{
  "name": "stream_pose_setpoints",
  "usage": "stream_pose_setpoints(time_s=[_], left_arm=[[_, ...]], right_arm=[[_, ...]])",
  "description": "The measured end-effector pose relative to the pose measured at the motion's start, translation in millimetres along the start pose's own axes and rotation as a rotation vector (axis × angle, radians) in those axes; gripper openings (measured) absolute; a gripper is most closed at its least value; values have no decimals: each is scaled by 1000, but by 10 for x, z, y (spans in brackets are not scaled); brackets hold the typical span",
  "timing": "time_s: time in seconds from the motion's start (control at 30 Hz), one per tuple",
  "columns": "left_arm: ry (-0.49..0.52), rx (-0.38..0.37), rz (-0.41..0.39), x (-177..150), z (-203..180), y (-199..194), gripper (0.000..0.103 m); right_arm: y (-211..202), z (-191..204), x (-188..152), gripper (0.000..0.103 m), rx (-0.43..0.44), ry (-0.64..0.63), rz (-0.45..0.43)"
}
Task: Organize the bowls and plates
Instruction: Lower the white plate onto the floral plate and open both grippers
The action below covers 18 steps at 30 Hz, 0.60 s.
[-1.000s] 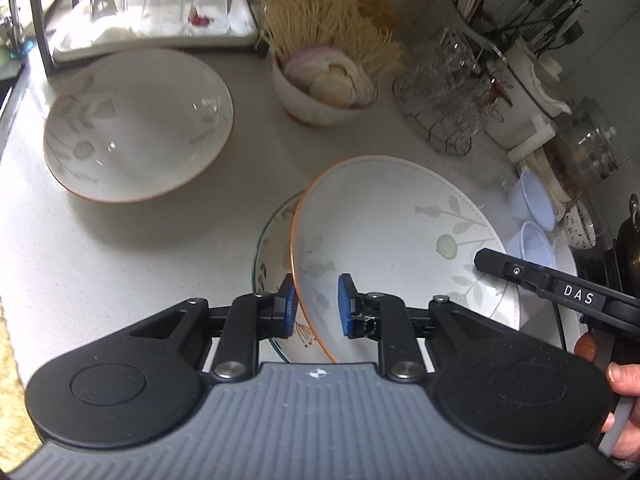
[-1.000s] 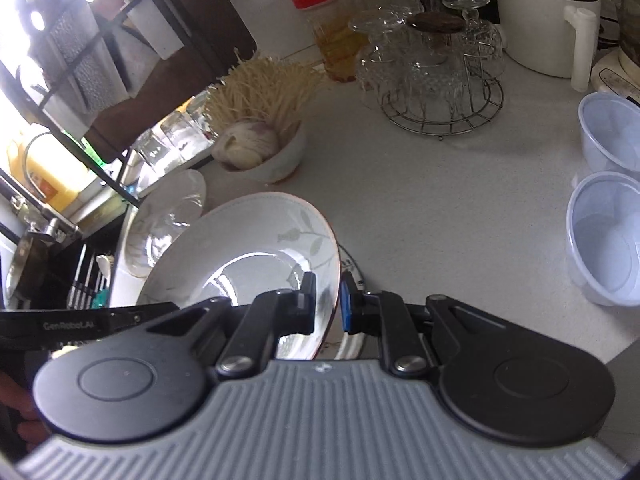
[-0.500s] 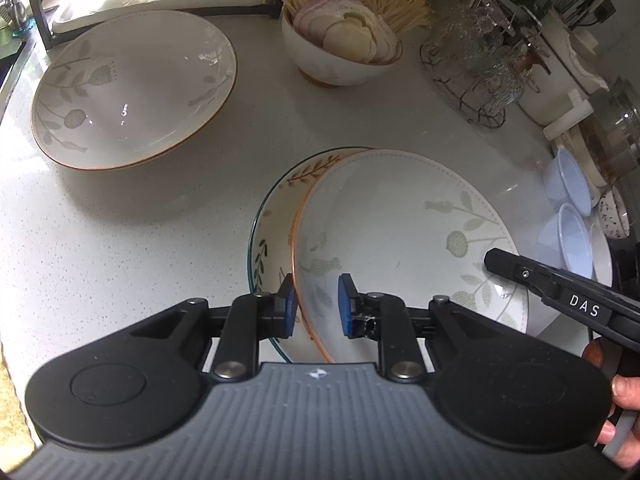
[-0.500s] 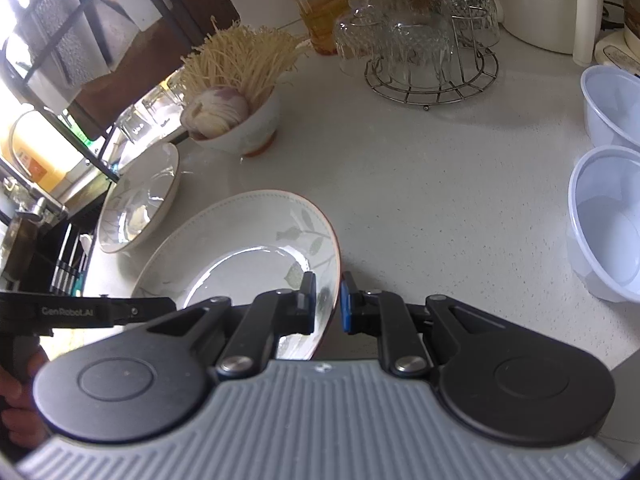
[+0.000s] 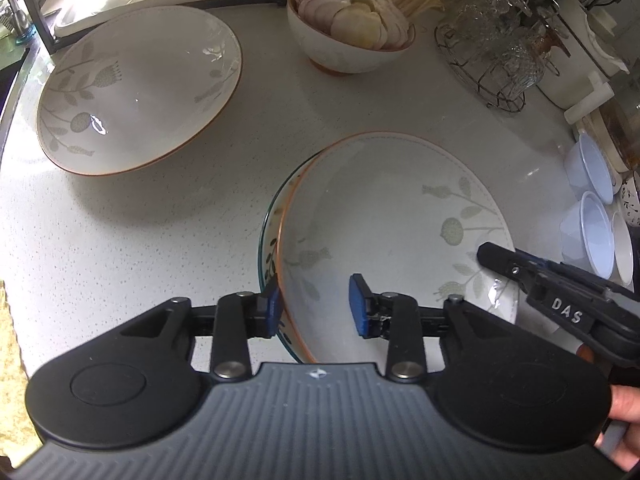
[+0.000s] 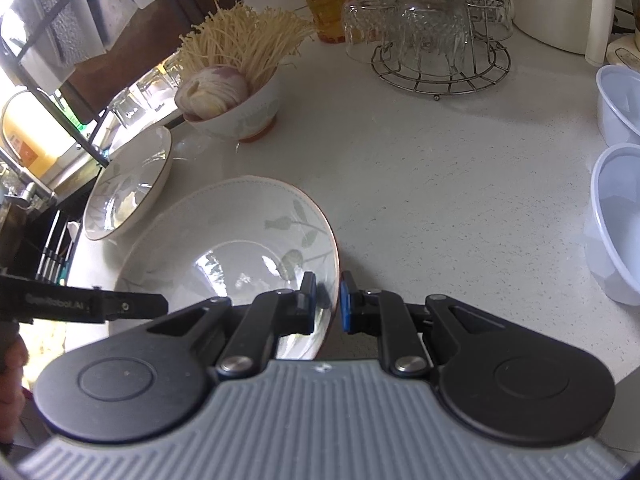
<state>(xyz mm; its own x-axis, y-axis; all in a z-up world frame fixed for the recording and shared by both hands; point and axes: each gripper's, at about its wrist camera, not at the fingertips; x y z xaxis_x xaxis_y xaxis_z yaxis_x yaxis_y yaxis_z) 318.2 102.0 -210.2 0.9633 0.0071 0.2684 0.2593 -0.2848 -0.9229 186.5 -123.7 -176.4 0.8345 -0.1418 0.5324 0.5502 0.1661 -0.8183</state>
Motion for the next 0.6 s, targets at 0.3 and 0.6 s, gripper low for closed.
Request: stream_pose_setpoints(time_s=[0.3, 0.6], left_arm=[[-101, -60, 81, 94, 152, -28, 45], [-152, -83, 79, 21, 284, -164, 46]], right_arm=[[48, 43, -21, 19, -14, 12, -25], [66, 38, 4, 18, -9, 16, -16]])
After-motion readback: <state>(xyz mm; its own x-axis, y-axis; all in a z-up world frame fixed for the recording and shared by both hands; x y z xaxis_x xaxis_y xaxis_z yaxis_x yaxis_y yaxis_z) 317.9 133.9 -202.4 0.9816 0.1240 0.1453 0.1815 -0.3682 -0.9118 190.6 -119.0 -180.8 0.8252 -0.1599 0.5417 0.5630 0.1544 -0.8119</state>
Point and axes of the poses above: each gripper's, at about its wrist camera, not at the fingertips, and y roughly the way its jaws point, z to its left, x to its top, and after that the axes turned 9 degrees about -y, right-handed
